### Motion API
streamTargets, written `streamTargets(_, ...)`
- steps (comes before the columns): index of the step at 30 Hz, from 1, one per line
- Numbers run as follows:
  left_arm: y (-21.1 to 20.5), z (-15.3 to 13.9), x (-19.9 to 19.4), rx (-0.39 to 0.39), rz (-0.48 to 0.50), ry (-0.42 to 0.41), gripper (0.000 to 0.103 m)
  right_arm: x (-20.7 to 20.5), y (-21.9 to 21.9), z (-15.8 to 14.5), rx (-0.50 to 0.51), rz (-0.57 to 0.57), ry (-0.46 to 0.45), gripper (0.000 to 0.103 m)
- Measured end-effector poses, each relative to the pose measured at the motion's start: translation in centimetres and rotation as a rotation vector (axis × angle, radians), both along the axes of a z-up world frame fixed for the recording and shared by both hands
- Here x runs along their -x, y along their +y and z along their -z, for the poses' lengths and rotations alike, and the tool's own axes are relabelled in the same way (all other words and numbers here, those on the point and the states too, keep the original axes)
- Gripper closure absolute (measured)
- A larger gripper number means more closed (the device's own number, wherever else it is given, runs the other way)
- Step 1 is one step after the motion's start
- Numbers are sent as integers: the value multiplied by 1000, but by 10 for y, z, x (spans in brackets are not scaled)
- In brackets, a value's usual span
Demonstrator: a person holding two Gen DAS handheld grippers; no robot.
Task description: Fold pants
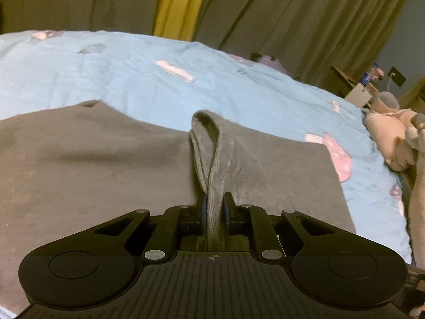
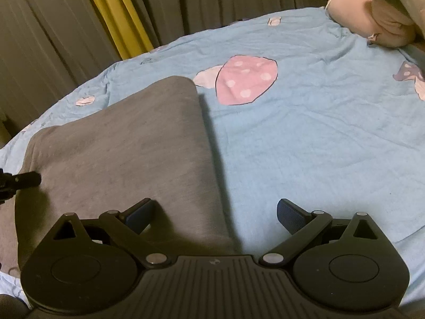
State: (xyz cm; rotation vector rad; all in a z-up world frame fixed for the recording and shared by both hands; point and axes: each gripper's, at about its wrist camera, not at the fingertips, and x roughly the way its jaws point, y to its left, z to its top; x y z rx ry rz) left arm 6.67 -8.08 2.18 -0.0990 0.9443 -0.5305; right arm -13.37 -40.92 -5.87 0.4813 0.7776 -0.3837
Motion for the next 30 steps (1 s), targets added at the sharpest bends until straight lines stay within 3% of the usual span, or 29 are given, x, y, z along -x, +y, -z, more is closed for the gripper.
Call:
streamTargets(6,23,20,-11,18,-69,68,88,-4,3,1,5,-23,11,4)
streamTargets(9,19,26,-11,-22,-60,71,86,-7,5,3,3,-31,32,4)
streamTargets(11,20,23,-10,-30,-66,50,67,-8,5,4,2,-26,37,4)
streamTargets(14,29,13,-13,11,-130,-13,48,-7,6,3,6,-23,27,4)
streamTargets(21,20,24,-54,112,-107,93,39,-9,8,5,6,-25,35,4)
streamTargets(22,16,30,-59,110,-105,114,42,-9,8,5,5,-25,33,4)
streamTargets(25,7,36,-68,129,-90,138,81,-10,7,6,-1,-25,28,4)
streamTargets(26,4,33,-66,127,-99,119,86,-10,7,7,-2,-23,27,4)
streamTargets(30,1,2,-46,106,-33,-44,88,-9,7,5,4,-16,-4,4)
